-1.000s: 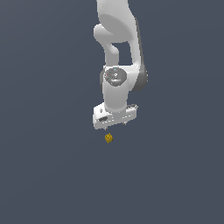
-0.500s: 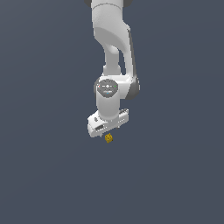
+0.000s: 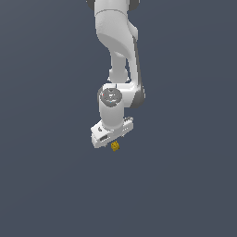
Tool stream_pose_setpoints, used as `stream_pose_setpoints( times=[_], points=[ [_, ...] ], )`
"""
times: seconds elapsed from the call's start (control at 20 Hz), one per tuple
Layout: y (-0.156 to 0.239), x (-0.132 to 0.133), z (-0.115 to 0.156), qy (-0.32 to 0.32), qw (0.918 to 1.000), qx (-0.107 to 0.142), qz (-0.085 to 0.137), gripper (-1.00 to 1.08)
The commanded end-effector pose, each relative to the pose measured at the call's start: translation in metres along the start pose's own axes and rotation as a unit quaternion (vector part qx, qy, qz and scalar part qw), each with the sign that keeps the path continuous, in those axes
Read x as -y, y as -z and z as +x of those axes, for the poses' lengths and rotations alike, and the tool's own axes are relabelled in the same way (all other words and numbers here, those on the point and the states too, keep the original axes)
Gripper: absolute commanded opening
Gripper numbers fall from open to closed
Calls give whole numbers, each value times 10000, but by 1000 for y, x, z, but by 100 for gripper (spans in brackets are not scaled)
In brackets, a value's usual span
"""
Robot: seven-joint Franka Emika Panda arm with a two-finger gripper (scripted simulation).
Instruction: Pick up the object and move it to a goal position.
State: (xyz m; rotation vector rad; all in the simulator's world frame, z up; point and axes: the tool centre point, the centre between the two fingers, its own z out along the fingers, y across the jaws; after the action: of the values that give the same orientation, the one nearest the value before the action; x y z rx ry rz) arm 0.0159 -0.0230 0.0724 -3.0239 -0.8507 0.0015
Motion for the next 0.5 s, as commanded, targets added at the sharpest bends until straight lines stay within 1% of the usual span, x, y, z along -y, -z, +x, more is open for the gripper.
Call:
stream_pose_setpoints(
  times=[0.0,0.2,0.45],
  points=[
    [0,0,0,2,10000,-1,-1,100],
    [-9,0,0,5,10000,-2,-1,100],
    [-35,0,-1,17,10000,-3,-2,100]
  ],
)
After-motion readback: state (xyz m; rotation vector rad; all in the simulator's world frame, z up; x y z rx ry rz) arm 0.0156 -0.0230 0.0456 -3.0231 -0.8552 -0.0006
